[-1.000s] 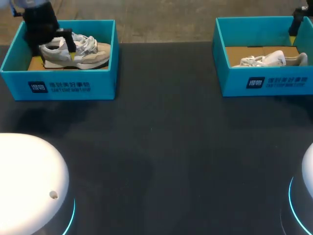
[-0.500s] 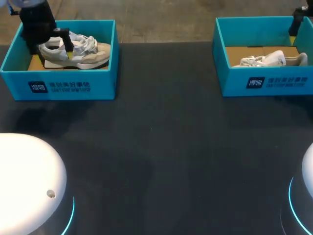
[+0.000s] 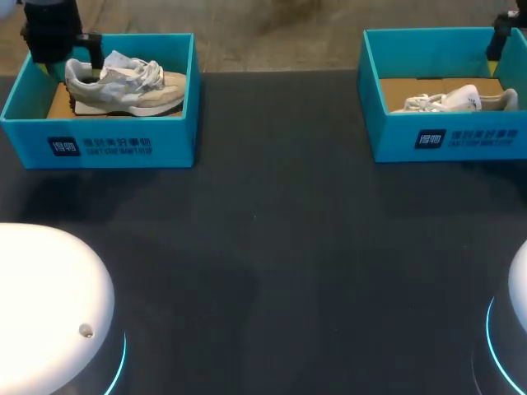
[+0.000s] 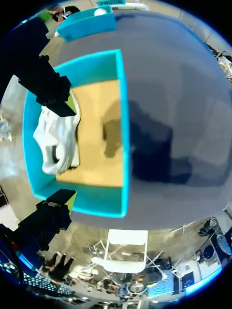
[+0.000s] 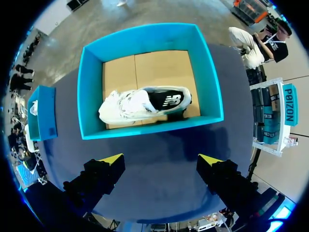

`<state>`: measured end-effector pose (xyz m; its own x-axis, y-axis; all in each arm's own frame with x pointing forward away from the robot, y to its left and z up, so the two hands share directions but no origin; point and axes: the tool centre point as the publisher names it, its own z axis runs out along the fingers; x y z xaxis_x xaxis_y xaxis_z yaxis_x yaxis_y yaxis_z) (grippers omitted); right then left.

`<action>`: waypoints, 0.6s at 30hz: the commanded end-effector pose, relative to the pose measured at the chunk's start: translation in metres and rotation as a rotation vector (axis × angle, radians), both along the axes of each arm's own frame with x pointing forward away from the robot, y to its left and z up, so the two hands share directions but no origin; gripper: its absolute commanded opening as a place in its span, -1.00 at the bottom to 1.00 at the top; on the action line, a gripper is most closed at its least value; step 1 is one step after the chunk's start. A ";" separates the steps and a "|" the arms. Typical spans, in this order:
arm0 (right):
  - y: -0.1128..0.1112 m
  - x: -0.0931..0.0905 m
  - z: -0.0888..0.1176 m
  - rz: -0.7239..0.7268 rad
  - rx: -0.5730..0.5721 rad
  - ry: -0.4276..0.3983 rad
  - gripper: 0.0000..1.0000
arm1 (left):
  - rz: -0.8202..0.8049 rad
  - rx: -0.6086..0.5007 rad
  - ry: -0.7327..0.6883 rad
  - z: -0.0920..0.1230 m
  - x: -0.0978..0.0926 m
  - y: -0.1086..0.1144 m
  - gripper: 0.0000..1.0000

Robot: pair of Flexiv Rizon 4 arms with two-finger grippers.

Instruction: Take the shoe out of the shoebox, open the shoe tongue, remove and reinsert the insole, then place the shoe into the shoebox

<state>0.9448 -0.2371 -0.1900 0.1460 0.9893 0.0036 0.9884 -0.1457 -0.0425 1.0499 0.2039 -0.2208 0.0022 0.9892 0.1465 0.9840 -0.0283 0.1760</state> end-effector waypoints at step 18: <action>0.001 -0.001 0.000 -0.001 -0.001 -0.002 1.00 | -0.040 -0.051 0.103 -0.003 0.068 0.052 1.00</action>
